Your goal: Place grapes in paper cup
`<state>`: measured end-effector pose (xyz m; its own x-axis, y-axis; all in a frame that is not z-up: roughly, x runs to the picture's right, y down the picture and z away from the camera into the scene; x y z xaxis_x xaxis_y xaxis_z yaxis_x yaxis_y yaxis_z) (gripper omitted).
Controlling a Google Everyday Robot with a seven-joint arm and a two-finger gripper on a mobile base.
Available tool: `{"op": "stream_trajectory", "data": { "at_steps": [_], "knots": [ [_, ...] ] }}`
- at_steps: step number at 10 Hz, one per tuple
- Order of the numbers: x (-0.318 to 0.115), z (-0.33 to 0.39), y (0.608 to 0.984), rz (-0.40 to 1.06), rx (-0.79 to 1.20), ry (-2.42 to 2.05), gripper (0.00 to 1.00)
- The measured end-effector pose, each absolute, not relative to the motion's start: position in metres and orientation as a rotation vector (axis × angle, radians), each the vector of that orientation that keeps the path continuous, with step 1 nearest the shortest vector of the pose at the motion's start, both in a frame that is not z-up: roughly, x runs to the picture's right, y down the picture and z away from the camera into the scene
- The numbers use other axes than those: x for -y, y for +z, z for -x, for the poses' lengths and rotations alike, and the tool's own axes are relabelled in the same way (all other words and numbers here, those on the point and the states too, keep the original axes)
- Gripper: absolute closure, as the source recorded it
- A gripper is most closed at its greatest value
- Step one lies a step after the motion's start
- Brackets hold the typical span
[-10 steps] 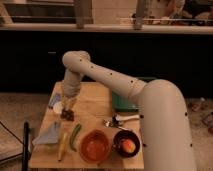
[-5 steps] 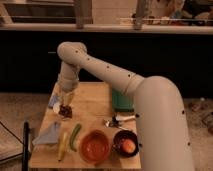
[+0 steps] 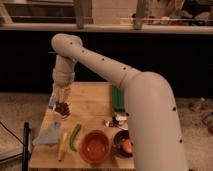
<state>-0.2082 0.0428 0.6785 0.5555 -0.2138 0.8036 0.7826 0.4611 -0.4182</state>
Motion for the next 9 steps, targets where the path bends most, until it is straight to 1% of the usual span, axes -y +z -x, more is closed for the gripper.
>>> {"op": "stream_trajectory", "data": {
  "at_steps": [5,9],
  "knots": [
    [-0.019,0.223,0.672,0.884,0.766,-0.734,1.0],
    [-0.004,0.233,0.679,0.886,0.786,-0.755,1.0]
  ]
}}
